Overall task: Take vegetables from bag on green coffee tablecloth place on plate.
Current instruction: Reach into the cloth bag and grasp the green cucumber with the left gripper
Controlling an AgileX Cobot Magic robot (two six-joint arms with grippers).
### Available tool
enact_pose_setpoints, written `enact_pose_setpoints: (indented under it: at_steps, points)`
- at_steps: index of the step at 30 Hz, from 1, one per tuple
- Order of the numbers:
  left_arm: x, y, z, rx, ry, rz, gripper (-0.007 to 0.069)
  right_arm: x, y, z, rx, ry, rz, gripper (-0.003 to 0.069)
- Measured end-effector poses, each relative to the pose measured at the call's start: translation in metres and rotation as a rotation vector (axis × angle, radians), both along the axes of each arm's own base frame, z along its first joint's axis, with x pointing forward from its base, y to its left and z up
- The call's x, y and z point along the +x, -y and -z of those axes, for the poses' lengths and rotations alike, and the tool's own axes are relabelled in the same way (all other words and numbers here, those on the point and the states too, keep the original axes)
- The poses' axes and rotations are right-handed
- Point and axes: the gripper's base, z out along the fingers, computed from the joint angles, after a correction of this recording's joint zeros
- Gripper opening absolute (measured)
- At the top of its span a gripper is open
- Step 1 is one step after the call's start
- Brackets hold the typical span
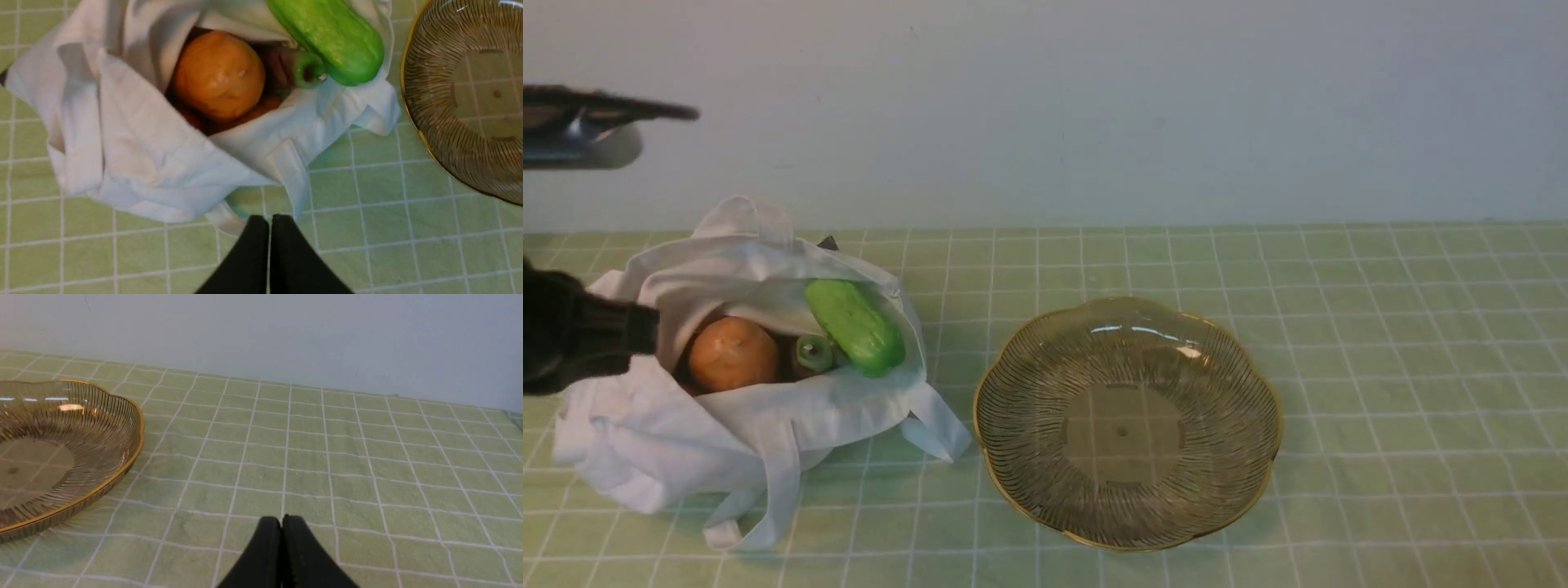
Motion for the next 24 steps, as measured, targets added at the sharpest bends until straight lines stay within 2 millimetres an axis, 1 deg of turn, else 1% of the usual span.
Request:
enact_pose_setpoints:
  at_steps: [1, 2, 4, 6, 9, 10, 11, 12, 13, 16, 17, 19, 20, 21, 23, 24]
  points:
    - [0.016, 0.004, 0.003, -0.020, -0.028, 0.014, -0.0008, 0.000, 0.000, 0.000, 0.000, 0.000, 0.000, -0.0015]
    - [0.026, 0.008, 0.005, -0.022, -0.047, 0.038, -0.0008, 0.000, 0.000, 0.000, 0.000, 0.000, 0.000, -0.0015]
    - [0.044, 0.017, 0.013, -0.004, -0.081, 0.091, -0.0008, 0.000, 0.000, 0.000, 0.000, 0.000, 0.000, -0.0015]
    - [0.061, 0.033, 0.025, 0.027, -0.130, 0.161, -0.0008, 0.000, 0.000, 0.000, 0.000, 0.000, 0.000, -0.0015]
    - [0.076, 0.053, 0.041, 0.054, -0.182, 0.202, -0.0008, 0.000, 0.000, 0.000, 0.000, 0.000, 0.000, -0.0015]
    - [0.077, 0.055, 0.043, 0.058, -0.188, 0.207, -0.0008, 0.000, 0.000, 0.000, 0.000, 0.000, 0.000, -0.0015]
    - [0.086, 0.065, 0.052, 0.087, -0.210, 0.210, -0.0004, 0.000, 0.000, 0.000, 0.000, 0.000, 0.000, -0.0015]
    - [0.088, 0.068, 0.055, 0.092, -0.218, 0.213, -0.0004, 0.000, 0.000, 0.000, 0.000, 0.000, 0.000, -0.0015]
    - [0.096, 0.074, 0.063, 0.118, -0.235, 0.200, 0.0000, 0.000, 0.000, 0.000, 0.000, 0.000, 0.000, -0.0015]
    - [0.114, 0.082, 0.077, 0.163, -0.263, 0.131, 0.0033, 0.000, 0.000, 0.000, 0.000, 0.000, 0.000, -0.0015]
    - [0.115, 0.082, 0.077, 0.162, -0.264, 0.119, 0.0036, 0.000, 0.000, 0.000, 0.000, 0.000, 0.000, -0.0015]
    - [0.127, 0.085, 0.083, 0.166, -0.280, 0.057, 0.0090, 0.000, 0.000, 0.000, 0.000, 0.000, 0.000, -0.0015]
    - [0.129, 0.085, 0.084, 0.164, -0.280, 0.046, 0.0105, 0.000, 0.000, 0.000, 0.000, 0.000, 0.000, -0.0015]
    - [0.133, 0.086, 0.083, 0.162, -0.274, 0.037, 0.0147, 0.000, 0.000, 0.000, 0.000, 0.000, 0.000, -0.0015]
    - [0.136, 0.087, 0.081, 0.161, -0.259, 0.031, 0.0196, 0.000, 0.000, 0.000, 0.000, 0.000, 0.000, -0.0015]
    - [0.138, 0.087, 0.079, 0.160, -0.240, 0.032, 0.0244, 0.000, 0.000, 0.000, 0.000, 0.000, 0.000, -0.0015]
